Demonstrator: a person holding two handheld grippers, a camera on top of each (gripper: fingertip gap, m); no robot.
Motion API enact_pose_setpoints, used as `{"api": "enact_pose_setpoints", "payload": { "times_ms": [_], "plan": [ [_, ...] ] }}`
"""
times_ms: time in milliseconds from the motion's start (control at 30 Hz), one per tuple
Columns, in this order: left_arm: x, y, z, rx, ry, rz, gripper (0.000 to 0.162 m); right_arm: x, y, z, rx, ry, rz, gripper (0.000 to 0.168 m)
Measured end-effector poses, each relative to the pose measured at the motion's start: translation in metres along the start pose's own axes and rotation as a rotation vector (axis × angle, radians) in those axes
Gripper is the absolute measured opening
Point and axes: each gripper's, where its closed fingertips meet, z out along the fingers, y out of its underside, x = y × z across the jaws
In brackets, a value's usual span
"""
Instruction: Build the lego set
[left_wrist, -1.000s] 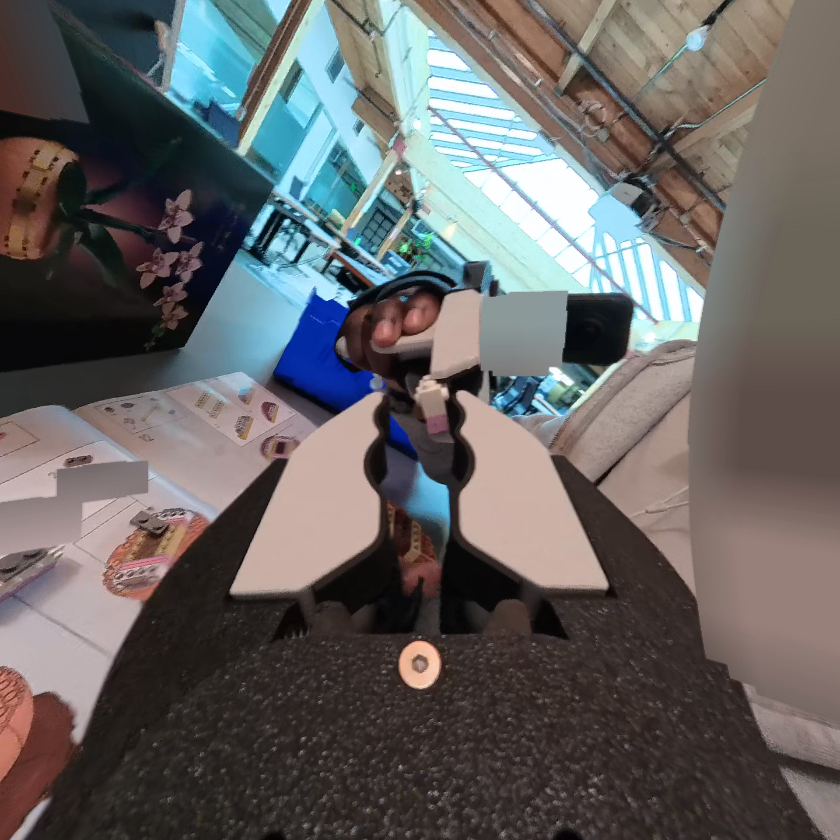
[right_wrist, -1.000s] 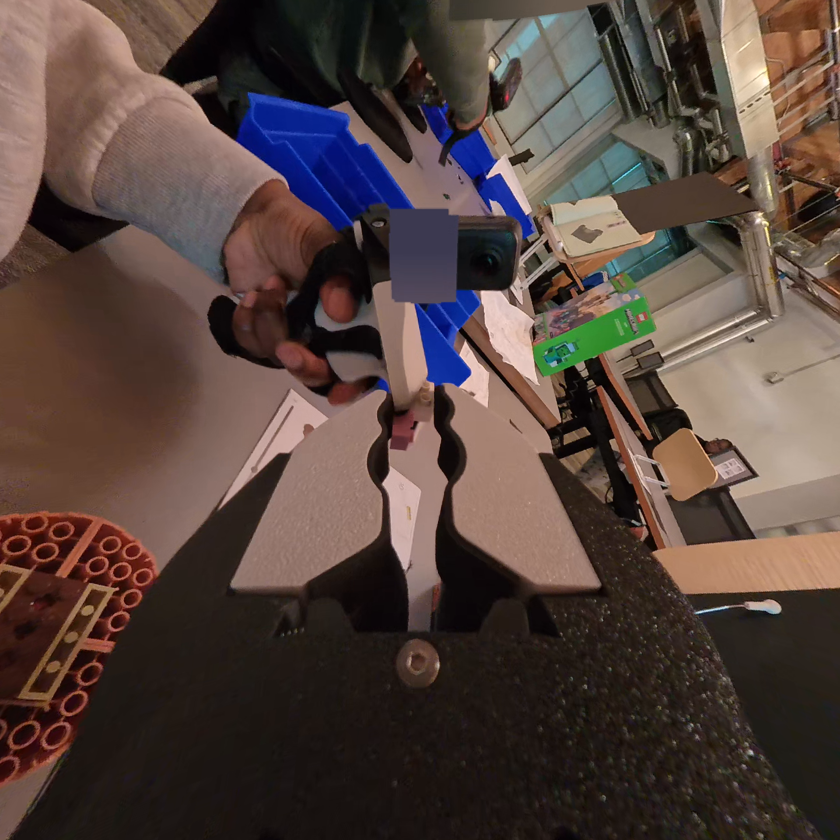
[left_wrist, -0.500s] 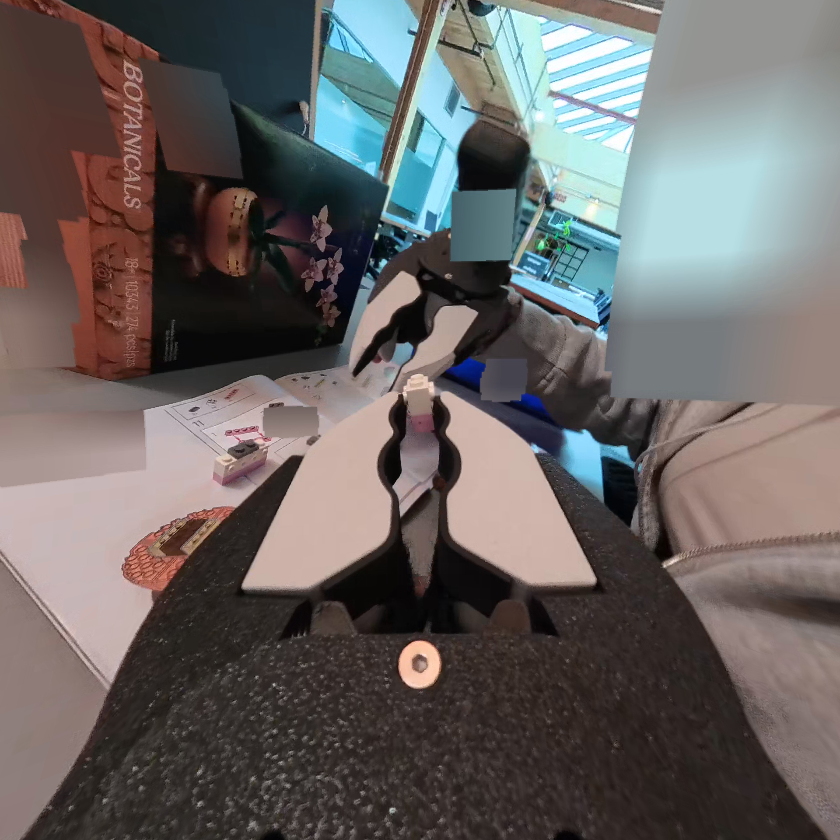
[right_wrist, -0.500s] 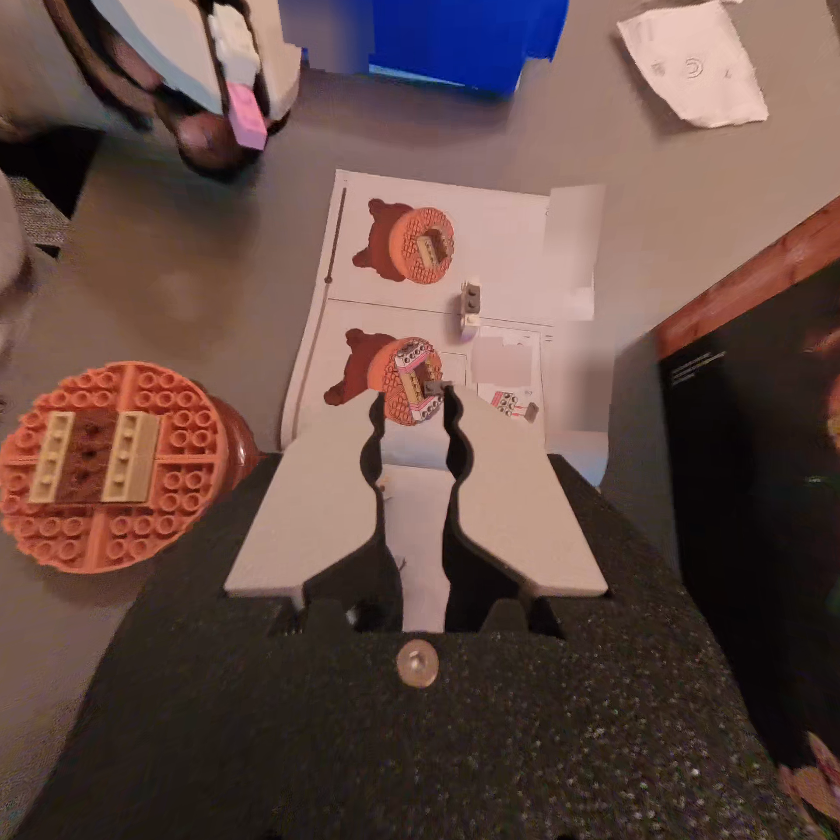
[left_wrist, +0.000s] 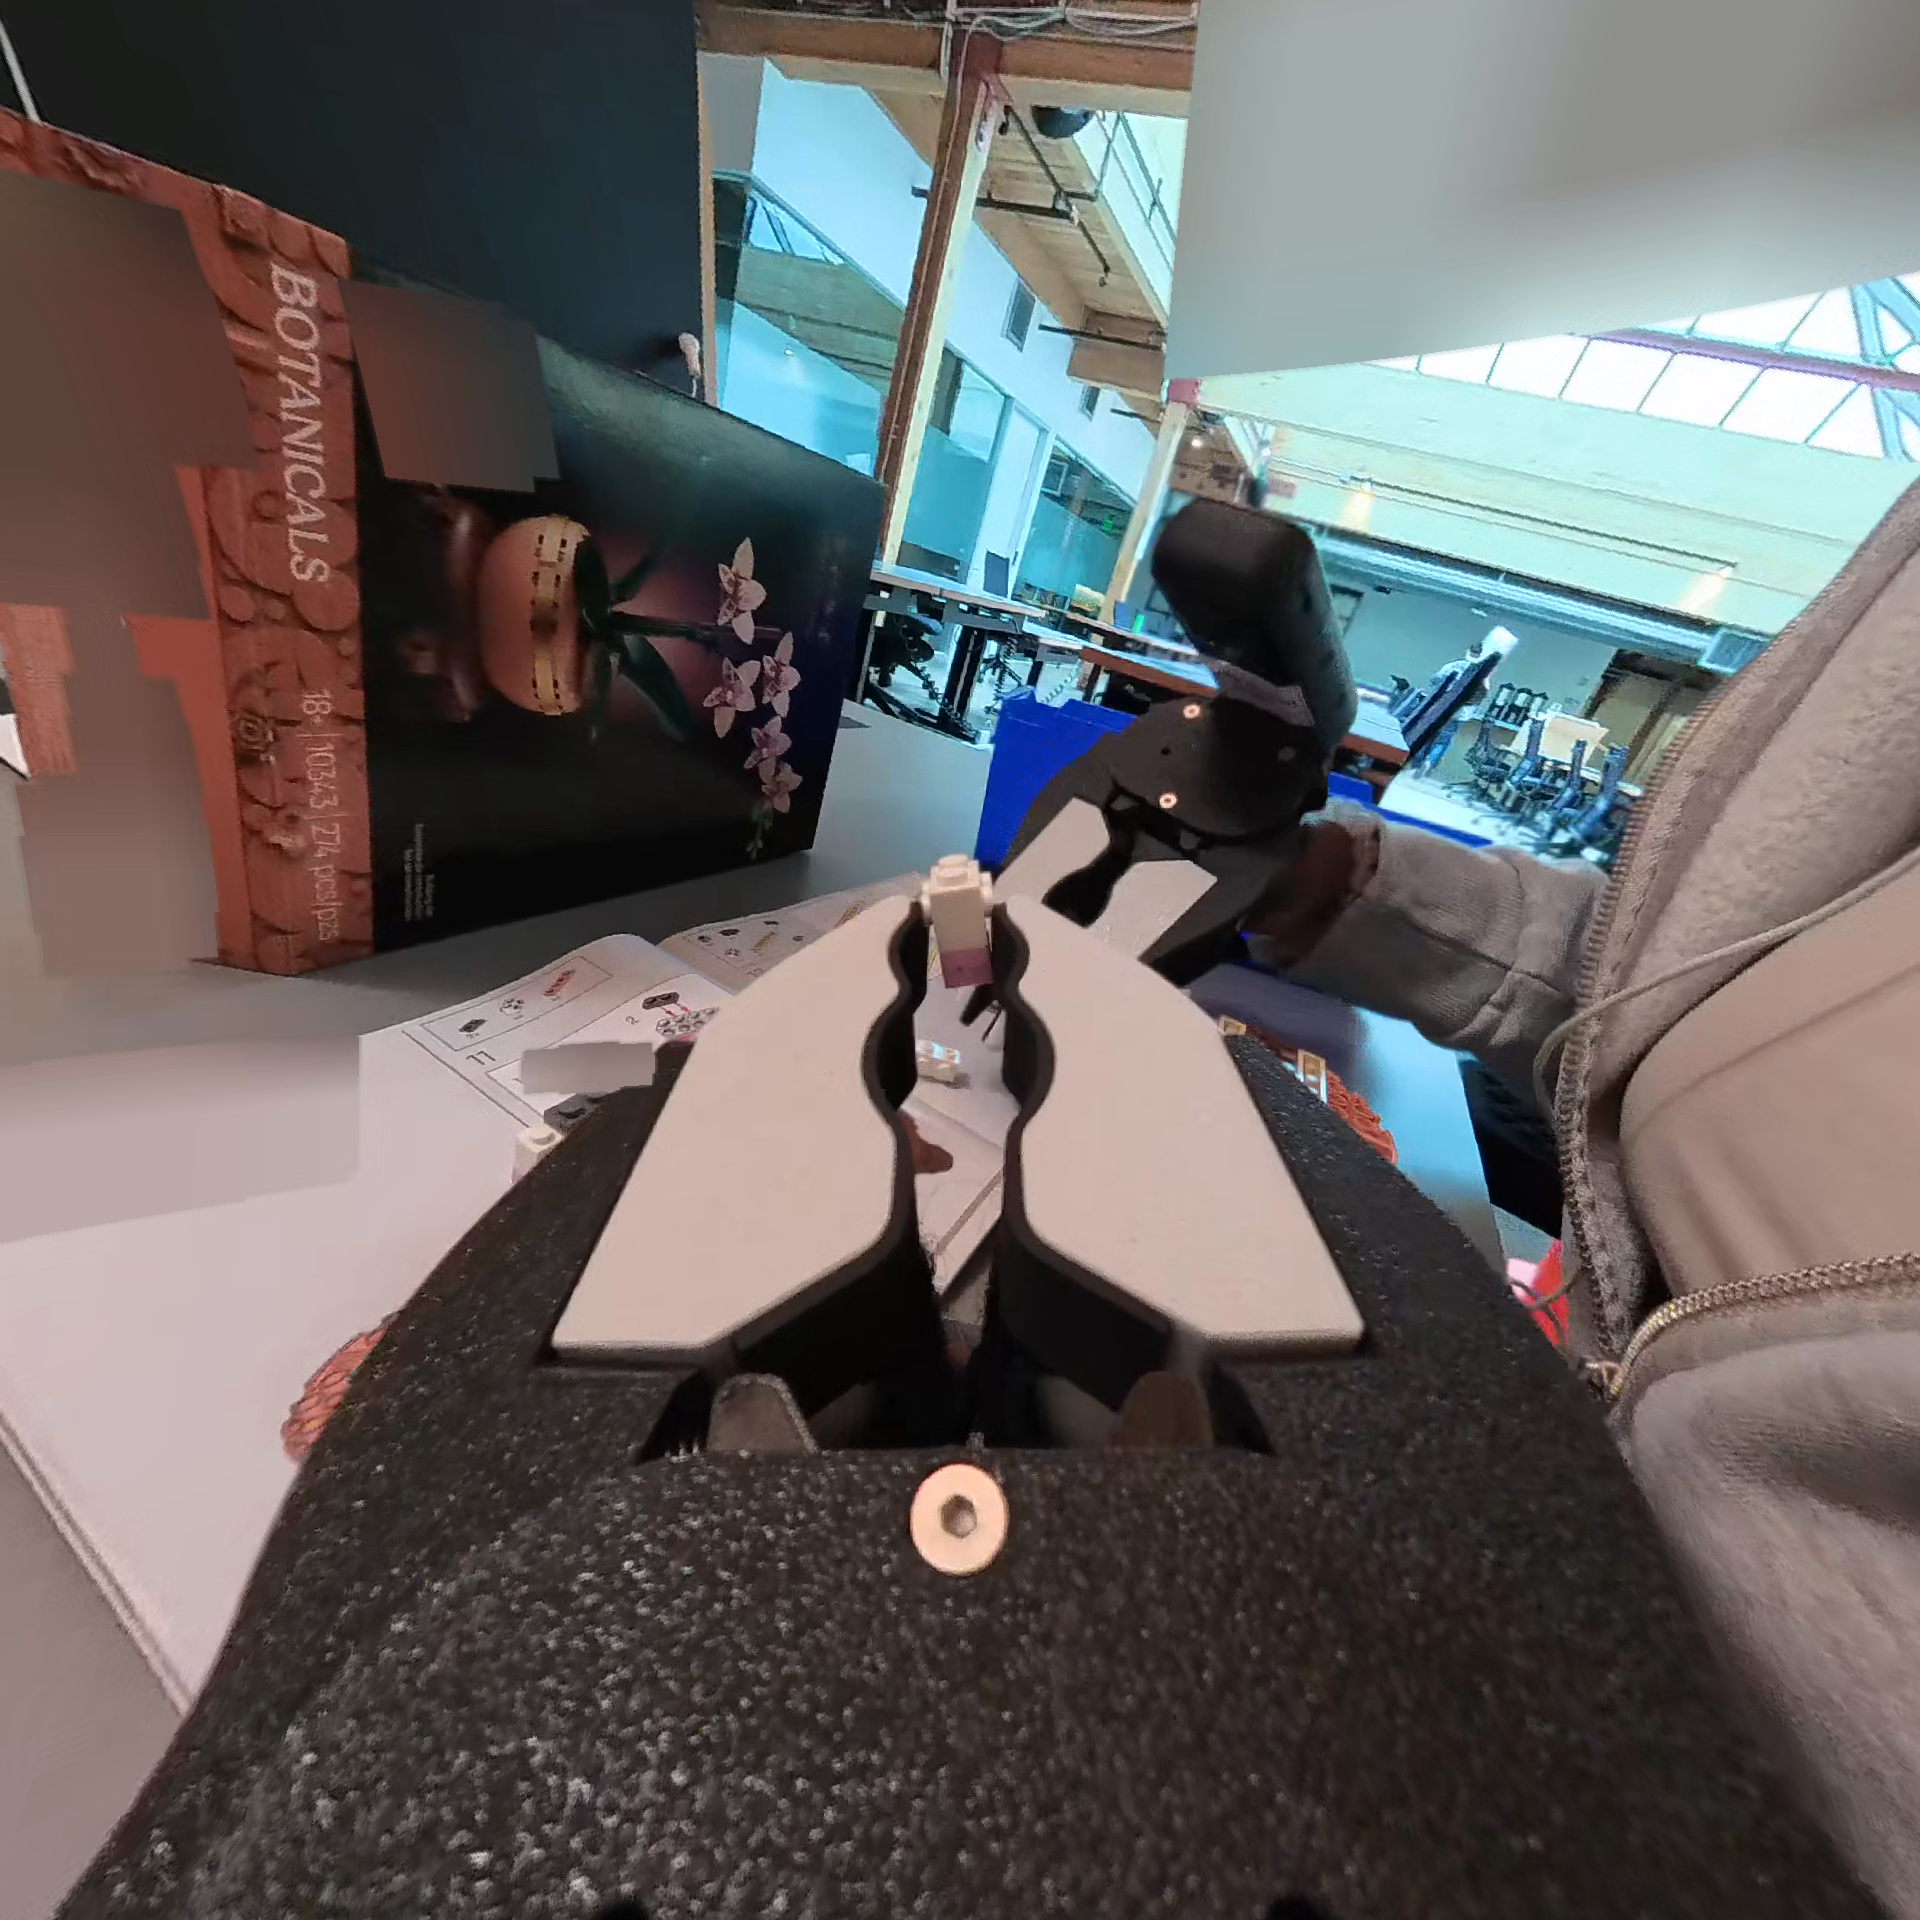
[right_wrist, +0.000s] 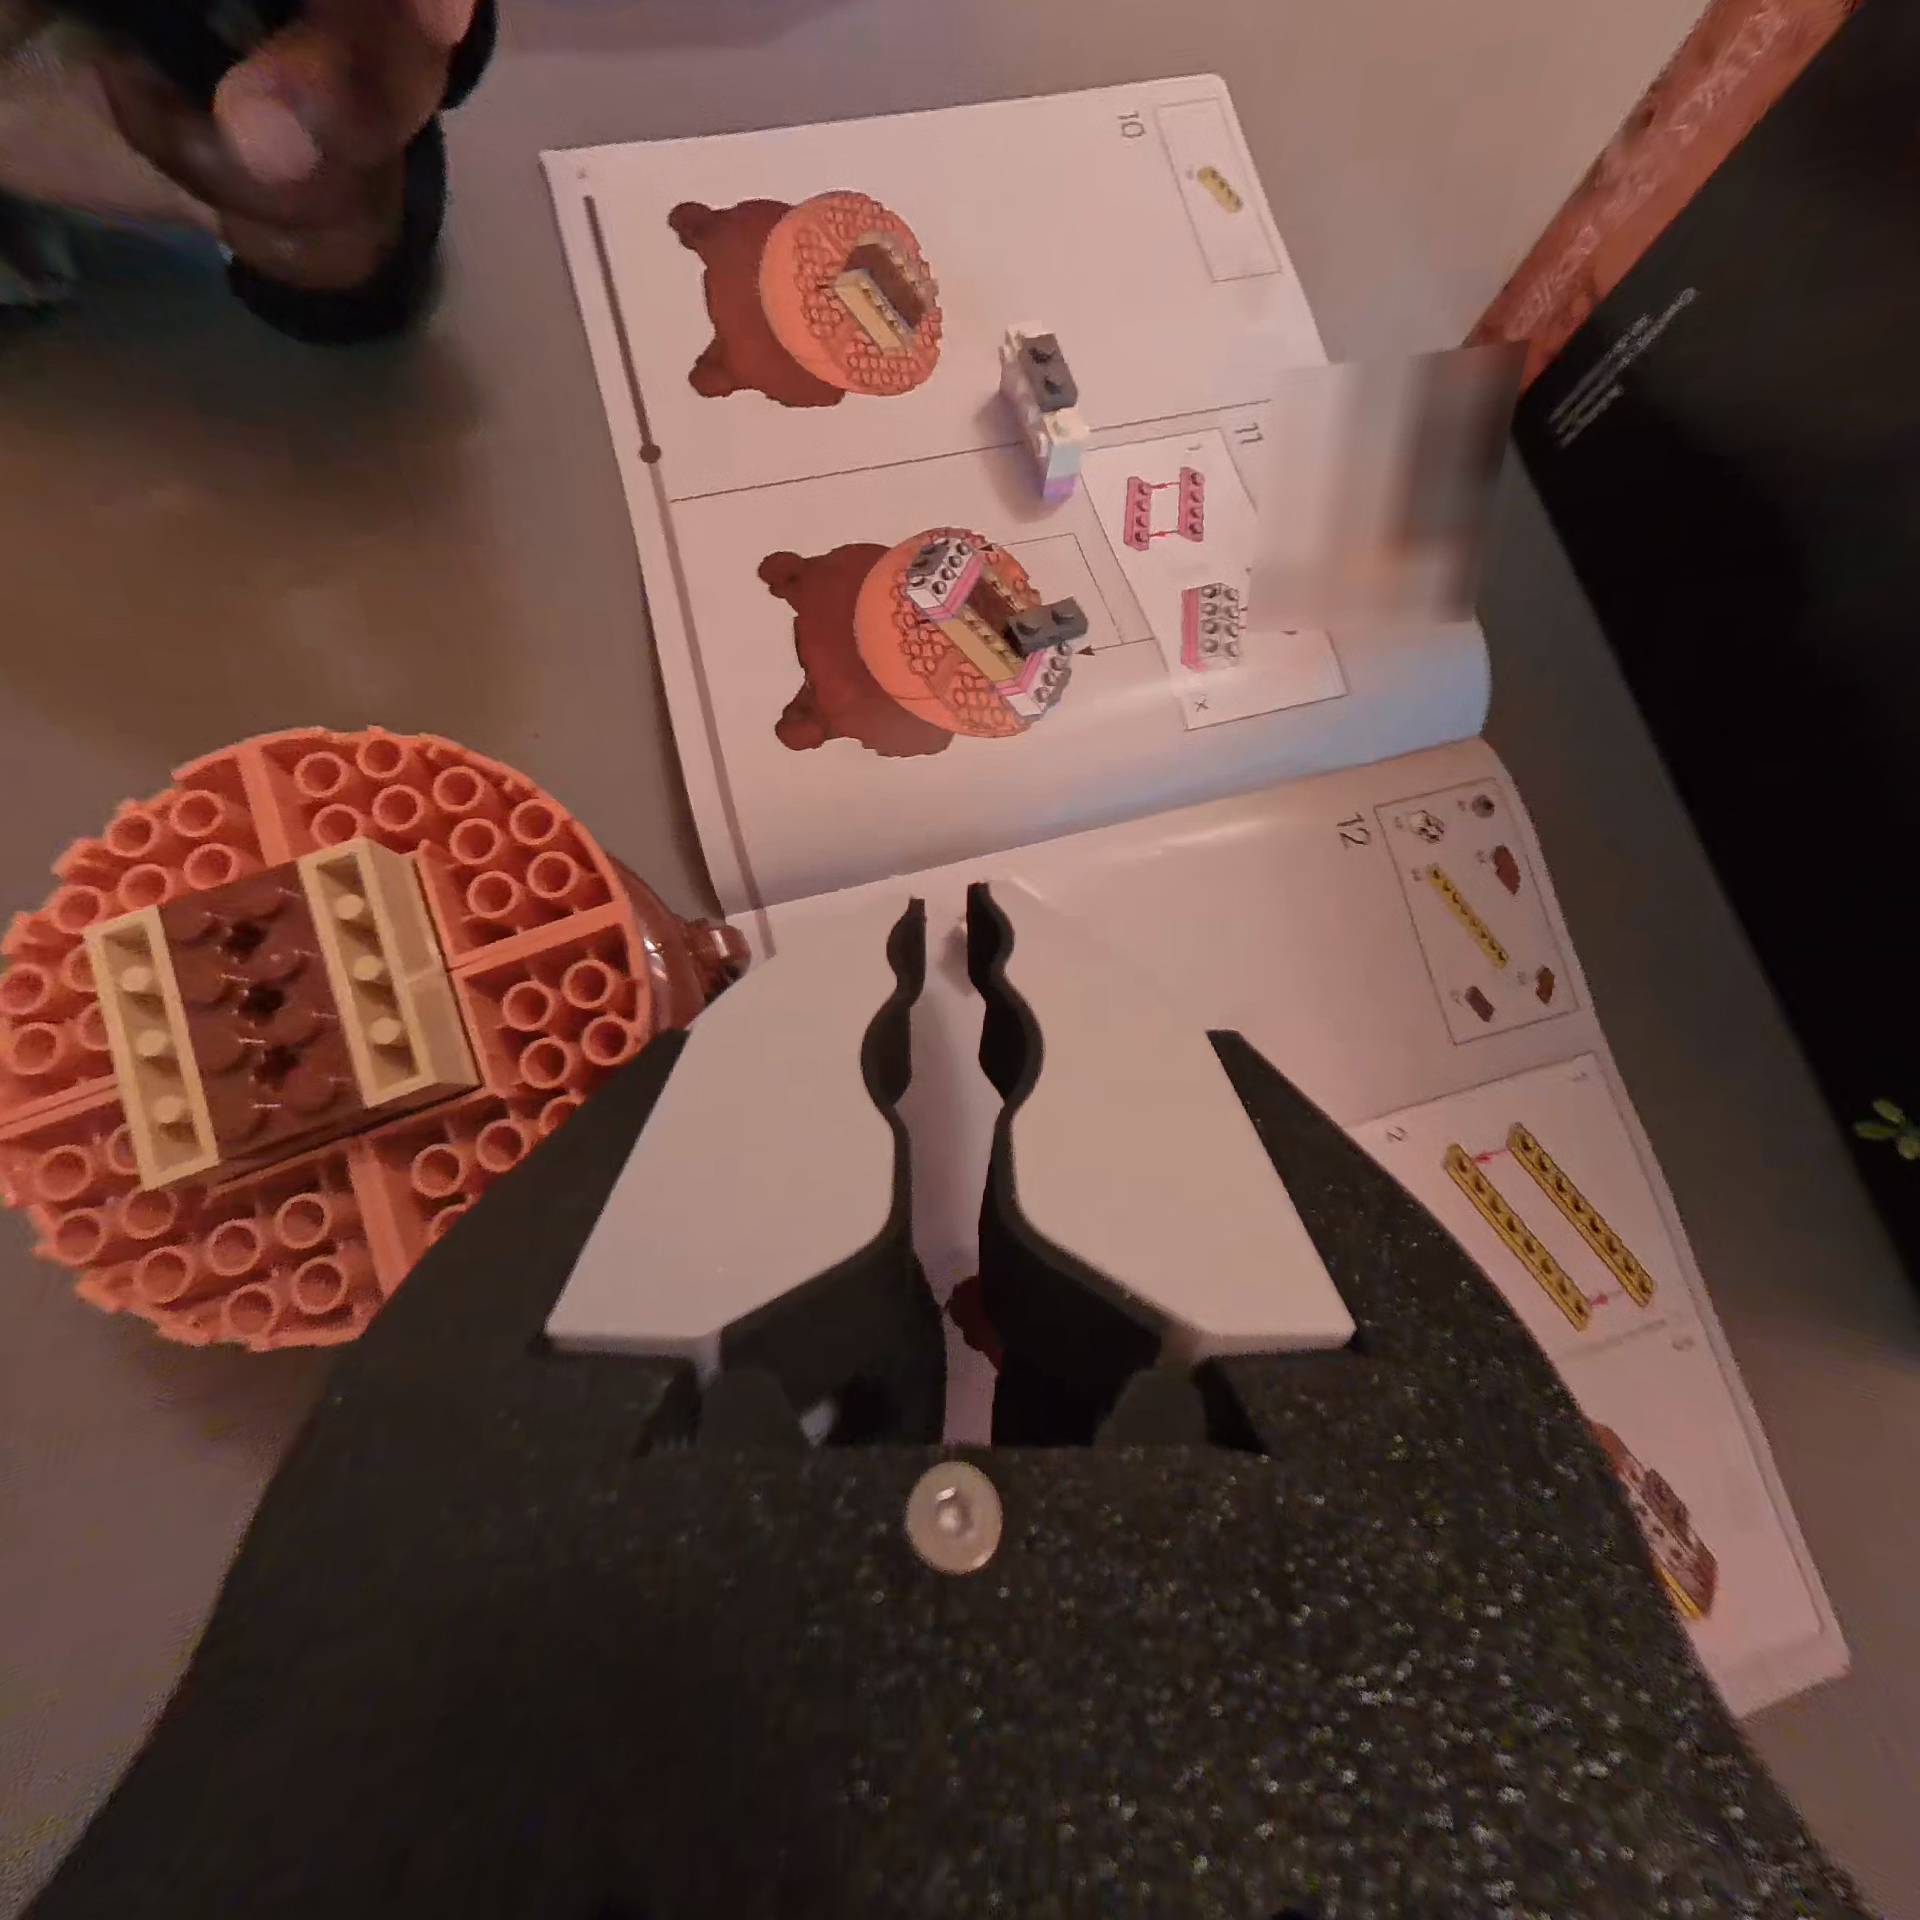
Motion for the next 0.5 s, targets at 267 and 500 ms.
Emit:
{"api": "enact_pose_setpoints", "payload": {
  "times_ms": [267, 500],
  "plan": [
    [0.004, 0.002, 0.004, -0.009, 0.025, -0.015, 0.011, 0.021, 0.019, 0.004, -0.025, 0.074, 0.006, 0.008],
    [0.004, 0.002, 0.004, -0.004, 0.037, -0.034, 0.011, 0.023, 0.013, -0.006, 0.061, 0.097, -0.036, 0.009]
  ]
}}
